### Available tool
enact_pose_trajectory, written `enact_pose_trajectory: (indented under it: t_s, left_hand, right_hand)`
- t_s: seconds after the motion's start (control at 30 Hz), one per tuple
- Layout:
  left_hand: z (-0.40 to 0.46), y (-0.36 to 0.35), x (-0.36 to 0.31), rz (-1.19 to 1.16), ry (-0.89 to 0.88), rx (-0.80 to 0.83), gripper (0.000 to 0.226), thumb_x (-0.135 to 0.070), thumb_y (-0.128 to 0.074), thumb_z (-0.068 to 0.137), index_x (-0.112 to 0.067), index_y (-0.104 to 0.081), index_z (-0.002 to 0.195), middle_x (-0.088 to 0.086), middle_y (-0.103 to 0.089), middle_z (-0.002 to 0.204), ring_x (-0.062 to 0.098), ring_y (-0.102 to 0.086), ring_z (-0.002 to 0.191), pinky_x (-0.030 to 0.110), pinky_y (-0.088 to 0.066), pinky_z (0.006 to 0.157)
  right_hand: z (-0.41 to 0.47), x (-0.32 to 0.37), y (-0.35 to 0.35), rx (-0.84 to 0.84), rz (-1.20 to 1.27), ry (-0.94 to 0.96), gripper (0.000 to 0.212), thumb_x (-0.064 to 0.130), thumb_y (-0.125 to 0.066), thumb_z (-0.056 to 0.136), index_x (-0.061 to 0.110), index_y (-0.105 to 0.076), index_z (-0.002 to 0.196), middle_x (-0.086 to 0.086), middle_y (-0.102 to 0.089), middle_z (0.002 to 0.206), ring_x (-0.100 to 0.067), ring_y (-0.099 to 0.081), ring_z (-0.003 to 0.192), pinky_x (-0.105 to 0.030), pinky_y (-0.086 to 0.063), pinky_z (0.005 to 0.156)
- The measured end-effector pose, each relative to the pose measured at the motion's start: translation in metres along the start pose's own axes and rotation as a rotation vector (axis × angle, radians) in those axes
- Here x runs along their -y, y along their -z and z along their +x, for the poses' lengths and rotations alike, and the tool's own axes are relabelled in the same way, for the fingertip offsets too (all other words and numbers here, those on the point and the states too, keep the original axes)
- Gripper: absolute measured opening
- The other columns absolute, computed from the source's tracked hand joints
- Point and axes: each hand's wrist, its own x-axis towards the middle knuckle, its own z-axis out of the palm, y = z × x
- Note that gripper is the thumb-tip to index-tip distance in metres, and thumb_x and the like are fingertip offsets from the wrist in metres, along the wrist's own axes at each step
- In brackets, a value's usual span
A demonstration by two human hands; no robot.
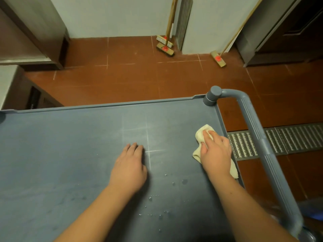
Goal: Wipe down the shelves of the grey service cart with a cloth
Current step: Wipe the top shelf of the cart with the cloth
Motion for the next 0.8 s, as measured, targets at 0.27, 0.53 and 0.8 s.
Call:
enact_pose_trajectory:
  t_s: [0.27,0.53,0.8]
  left_hand:
    - [-0.050,0.023,0.088,-0.146,0.071,-0.108,0.054,-0.008,-0.046,0.083,-0.009,-0.048,0.137,0.010,-0.047,0.145,0.028,-0.033,0.140,0.032,-0.019,0.117]
    - [-0.109,0.034,0.221,-0.223,0.179,-0.148,0.048,-0.015,-0.039,0.083,-0.012,-0.052,0.129,0.003,-0.056,0.131,0.026,-0.038,0.135,0.035,-0.032,0.112]
    - [-0.162,0.053,0.324,-0.291,0.247,-0.227,0.047,-0.010,-0.045,0.084,-0.018,-0.051,0.129,0.001,-0.056,0.131,0.021,-0.040,0.135,0.035,-0.033,0.110]
  right_hand:
    - [-0.025,0.090,-0.014,0.024,0.002,0.083,0.039,0.020,-0.062,0.090,0.020,-0.061,0.130,-0.001,-0.057,0.136,-0.031,-0.047,0.104,-0.044,-0.042,0.090]
    - [-0.086,0.255,-0.045,0.052,0.080,0.225,0.037,0.018,-0.062,0.088,0.020,-0.060,0.126,-0.001,-0.057,0.132,-0.032,-0.048,0.103,-0.045,-0.042,0.091]
    - [-0.146,0.392,-0.065,0.031,0.125,0.350,0.042,0.015,-0.065,0.084,0.016,-0.061,0.125,-0.004,-0.058,0.129,-0.035,-0.051,0.095,-0.043,-0.043,0.086]
